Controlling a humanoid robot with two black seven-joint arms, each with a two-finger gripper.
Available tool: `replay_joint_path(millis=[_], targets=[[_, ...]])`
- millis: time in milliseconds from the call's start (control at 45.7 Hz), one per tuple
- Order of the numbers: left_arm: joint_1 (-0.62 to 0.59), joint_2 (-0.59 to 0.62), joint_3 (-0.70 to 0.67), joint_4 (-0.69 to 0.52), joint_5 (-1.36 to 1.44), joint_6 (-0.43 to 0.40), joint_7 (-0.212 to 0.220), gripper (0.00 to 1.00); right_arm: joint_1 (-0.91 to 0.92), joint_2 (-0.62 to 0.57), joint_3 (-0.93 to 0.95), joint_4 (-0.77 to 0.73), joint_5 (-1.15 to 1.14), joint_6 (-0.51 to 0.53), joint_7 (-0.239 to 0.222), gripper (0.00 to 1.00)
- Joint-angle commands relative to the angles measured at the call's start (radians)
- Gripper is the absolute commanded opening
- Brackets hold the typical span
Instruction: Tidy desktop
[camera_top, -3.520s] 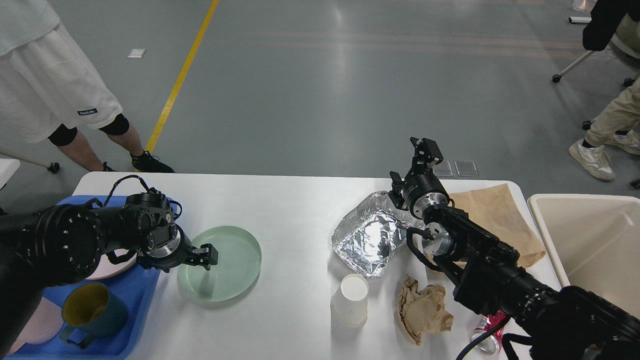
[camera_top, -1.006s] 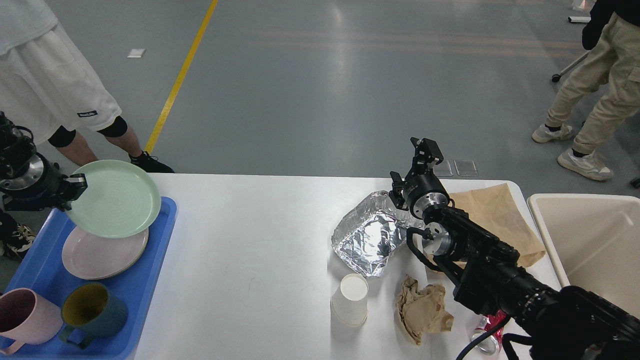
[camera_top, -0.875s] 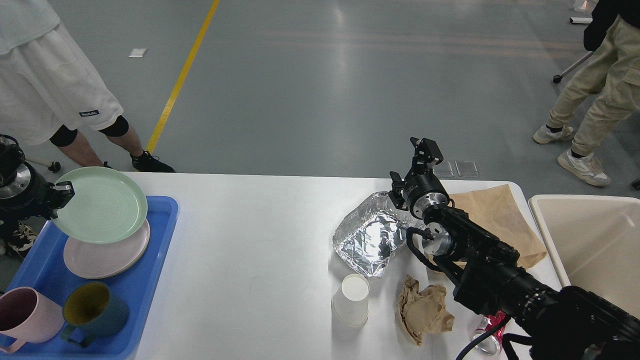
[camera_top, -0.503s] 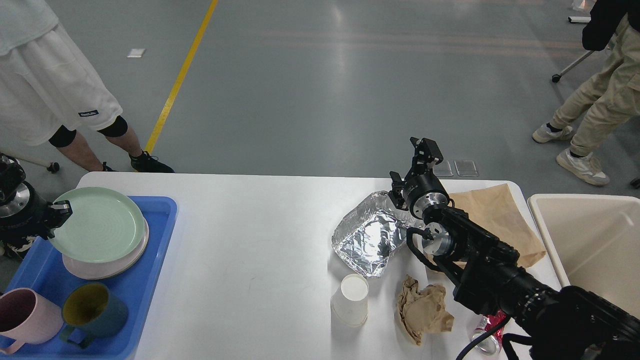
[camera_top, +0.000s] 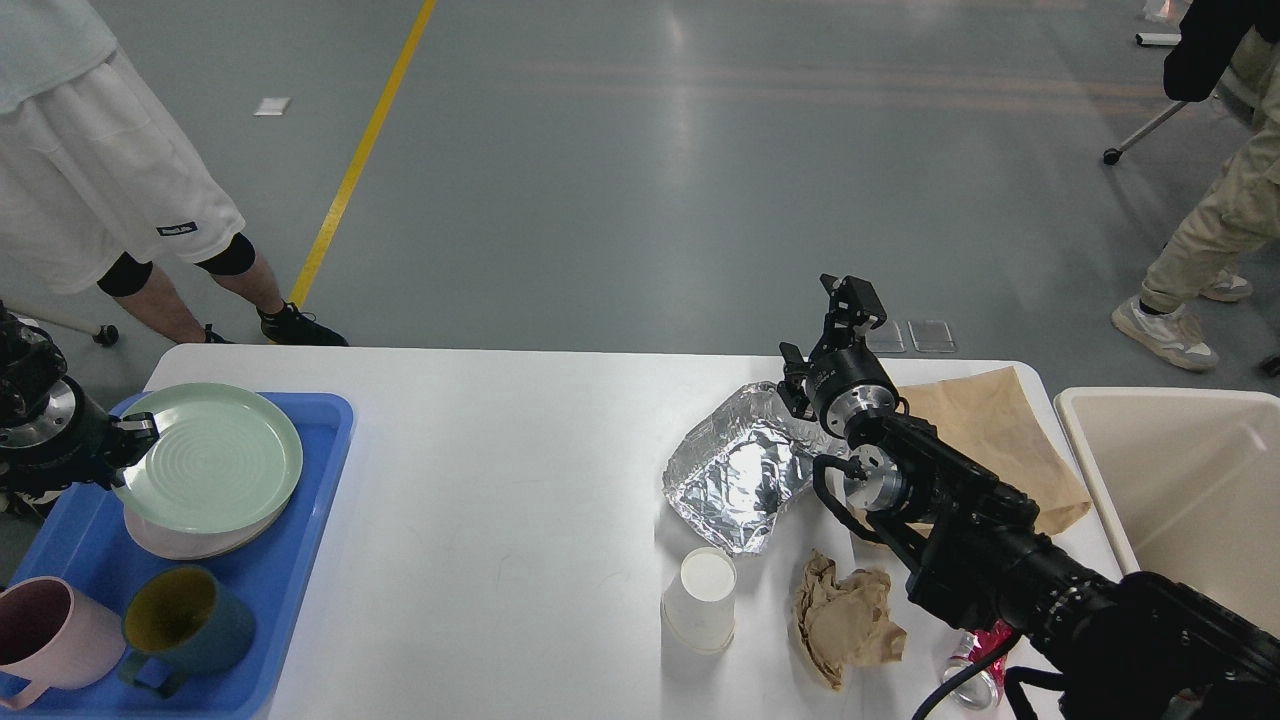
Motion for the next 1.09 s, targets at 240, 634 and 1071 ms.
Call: replay_joint_path(millis=[240, 634, 1071], targets=[[0.007, -0.002, -0.061, 0.001, 0.0, 0.174, -0.012, 0.76, 0.0, 0.0, 0.0, 0.0, -0.001, 0.0, 0.0, 1.0], [0.024, -0.002, -0.13, 0.001, 0.0, 0.385, -0.022, 0.93, 0.0, 0.0, 0.0, 0.0, -0.001, 0.0, 0.0, 1.0], [0.196, 0.005, -0.837, 0.007, 0.0, 0.526, -0.246, 0.94, 0.0, 0.0, 0.0, 0.0, -0.001, 0.0, 0.0, 1.0]])
